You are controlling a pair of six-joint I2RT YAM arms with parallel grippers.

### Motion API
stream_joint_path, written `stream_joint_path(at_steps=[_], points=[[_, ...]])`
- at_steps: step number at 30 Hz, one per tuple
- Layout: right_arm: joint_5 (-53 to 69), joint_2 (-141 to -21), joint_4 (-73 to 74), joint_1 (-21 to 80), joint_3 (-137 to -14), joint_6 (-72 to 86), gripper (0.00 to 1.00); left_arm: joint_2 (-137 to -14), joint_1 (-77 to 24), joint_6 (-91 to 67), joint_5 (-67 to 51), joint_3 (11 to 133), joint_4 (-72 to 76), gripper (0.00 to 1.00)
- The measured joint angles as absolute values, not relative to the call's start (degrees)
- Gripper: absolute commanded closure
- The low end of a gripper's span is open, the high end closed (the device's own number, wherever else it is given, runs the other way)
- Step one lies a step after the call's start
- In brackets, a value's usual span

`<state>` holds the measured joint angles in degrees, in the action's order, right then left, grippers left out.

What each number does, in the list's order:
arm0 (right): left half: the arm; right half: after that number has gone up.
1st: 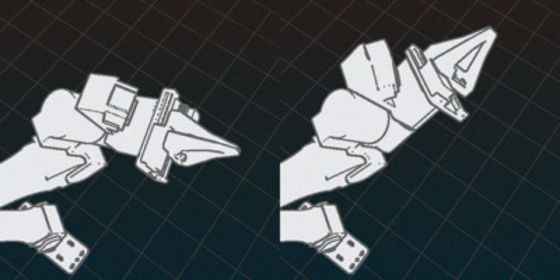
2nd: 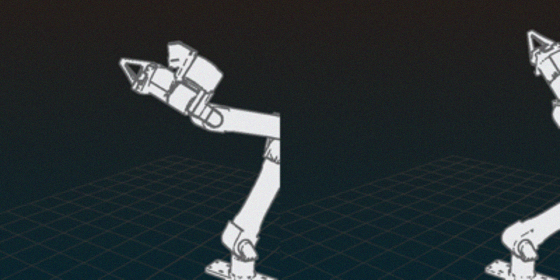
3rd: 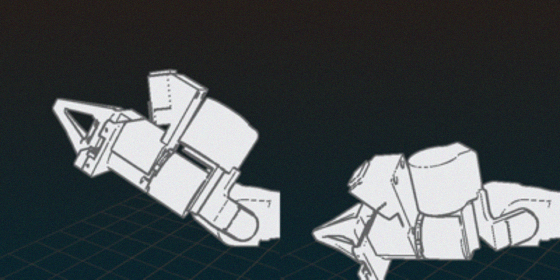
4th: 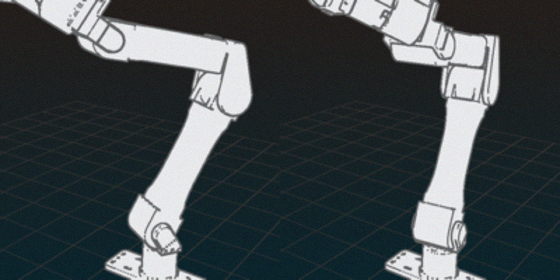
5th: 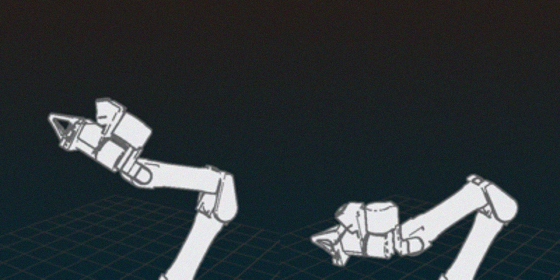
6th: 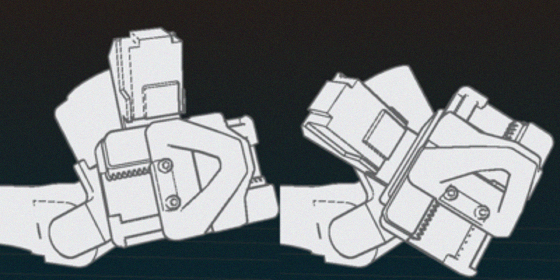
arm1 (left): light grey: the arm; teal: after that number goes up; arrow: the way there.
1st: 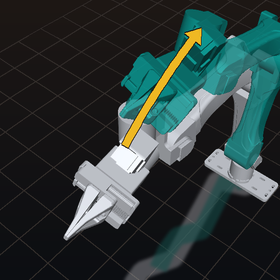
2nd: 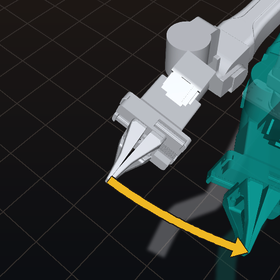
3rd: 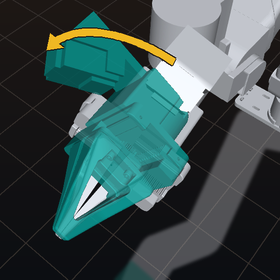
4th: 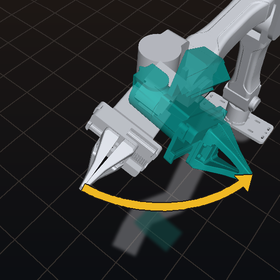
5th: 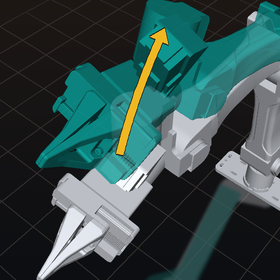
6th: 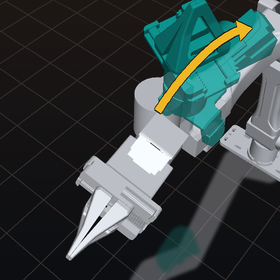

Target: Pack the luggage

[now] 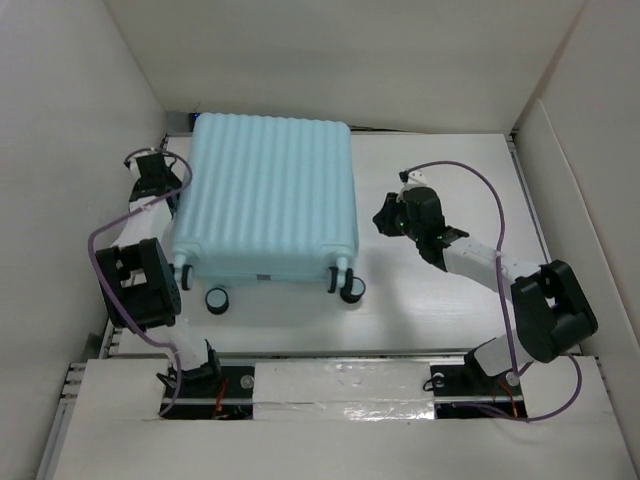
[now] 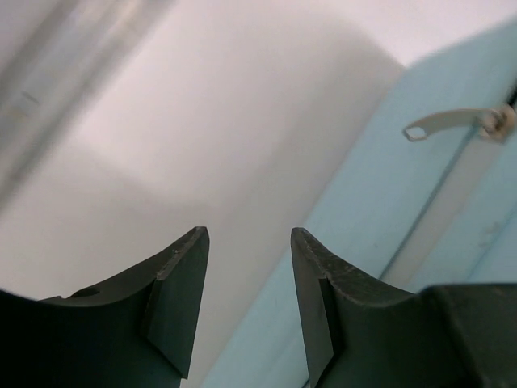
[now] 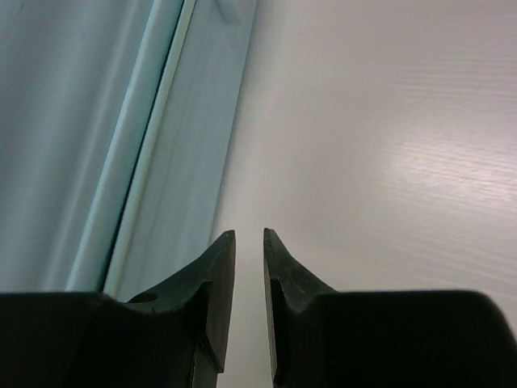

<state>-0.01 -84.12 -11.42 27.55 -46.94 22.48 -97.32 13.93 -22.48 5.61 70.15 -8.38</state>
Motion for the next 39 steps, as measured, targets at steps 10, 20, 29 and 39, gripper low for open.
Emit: stream_joint_path(at_steps=[10, 20, 29, 39], points=[[-0.78, -96.16, -6.37, 19.11, -60.27, 17.06, 0.71, -71.22, -4.73, -27.59, 3.75, 43.97, -7.16, 0.55], [9.45, -127.70, 10.59, 15.62, -114.96, 12.16, 0.39, -49.43, -33.45, -40.99, 18.46, 28.60, -10.85, 0.42], [14.87, -98.74, 9.91, 7.77, -95.24, 16.84, 0.33, -34.48, -40.58, -43.53, 26.28, 32.27, -17.93, 0.26], [5.61, -39.51, 0.34, 14.68, -42.24, 23.88, 1.00, -51.88, -28.25, -38.79, 23.99, 55.20, 3.36, 0.30]])
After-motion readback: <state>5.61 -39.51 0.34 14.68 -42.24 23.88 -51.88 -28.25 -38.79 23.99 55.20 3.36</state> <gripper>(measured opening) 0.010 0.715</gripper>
